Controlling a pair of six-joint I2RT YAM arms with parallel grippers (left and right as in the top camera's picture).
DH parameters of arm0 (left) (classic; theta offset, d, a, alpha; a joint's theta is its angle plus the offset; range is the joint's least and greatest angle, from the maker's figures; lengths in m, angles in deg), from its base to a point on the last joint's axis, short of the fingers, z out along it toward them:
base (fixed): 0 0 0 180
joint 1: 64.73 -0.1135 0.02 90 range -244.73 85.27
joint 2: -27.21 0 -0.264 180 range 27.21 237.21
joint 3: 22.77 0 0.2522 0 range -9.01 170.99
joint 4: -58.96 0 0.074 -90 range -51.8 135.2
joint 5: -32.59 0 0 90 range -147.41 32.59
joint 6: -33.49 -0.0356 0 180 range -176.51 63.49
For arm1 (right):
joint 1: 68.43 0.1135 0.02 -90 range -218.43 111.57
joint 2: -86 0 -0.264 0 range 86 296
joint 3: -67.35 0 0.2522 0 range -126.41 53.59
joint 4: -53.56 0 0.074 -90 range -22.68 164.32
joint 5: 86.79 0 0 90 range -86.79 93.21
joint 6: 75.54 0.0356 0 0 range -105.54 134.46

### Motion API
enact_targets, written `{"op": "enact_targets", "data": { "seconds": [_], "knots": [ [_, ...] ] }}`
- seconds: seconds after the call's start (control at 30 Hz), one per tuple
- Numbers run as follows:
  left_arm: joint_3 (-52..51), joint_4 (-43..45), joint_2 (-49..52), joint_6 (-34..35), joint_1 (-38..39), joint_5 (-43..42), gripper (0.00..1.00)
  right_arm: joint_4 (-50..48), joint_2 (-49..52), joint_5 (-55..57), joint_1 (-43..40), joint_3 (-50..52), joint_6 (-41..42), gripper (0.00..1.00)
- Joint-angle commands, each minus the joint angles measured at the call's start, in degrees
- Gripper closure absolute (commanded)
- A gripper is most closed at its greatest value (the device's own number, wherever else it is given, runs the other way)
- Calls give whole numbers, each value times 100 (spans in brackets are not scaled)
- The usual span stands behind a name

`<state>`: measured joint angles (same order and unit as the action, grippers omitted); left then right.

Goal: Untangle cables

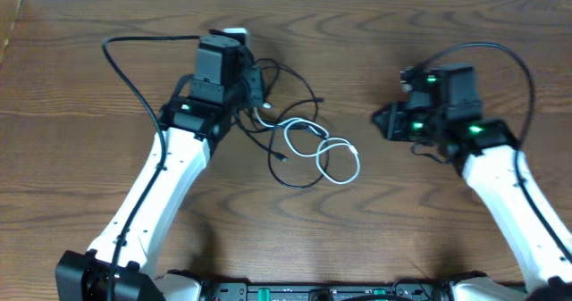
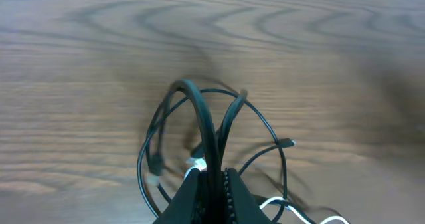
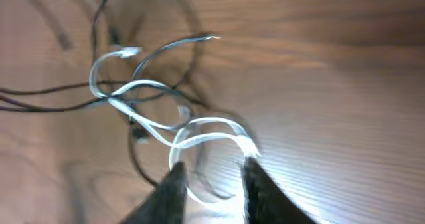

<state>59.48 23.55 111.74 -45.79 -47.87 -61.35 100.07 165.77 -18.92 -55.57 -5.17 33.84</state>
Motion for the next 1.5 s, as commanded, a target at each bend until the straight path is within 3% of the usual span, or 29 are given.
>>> {"op": "enact_targets", "data": {
  "seconds": [0.0,0.13,0.37,0.67,1.17,1.2,1.27,1.33,1.47],
  "knots": [
    [9,70,-236,74,214,-37,92,-227,319,-103,407,-107,-529,66],
    [9,74,-409,72,433,-39,92,-420,597,-413,680,-107,-1207,57],
    [9,175,-748,70,682,-39,92,-439,876,-791,850,-107,-1738,56],
    [9,177,-870,70,702,-214,92,-299,911,-780,861,-26,-1932,52],
    [9,179,-872,70,702,-297,92,-448,1552,-782,942,-26,-1989,55],
    [9,179,-872,70,702,-297,92,-452,1558,-782,944,-26,-1989,56],
    [9,179,-872,70,702,-295,92,-474,1578,-782,944,-26,-1989,68],
    [9,179,-872,70,702,-295,92,-503,1585,-780,955,-26,-1989,96],
    [9,175,-870,70,702,-295,92,-581,1582,-780,953,-26,-1985,99]
  ]
}}
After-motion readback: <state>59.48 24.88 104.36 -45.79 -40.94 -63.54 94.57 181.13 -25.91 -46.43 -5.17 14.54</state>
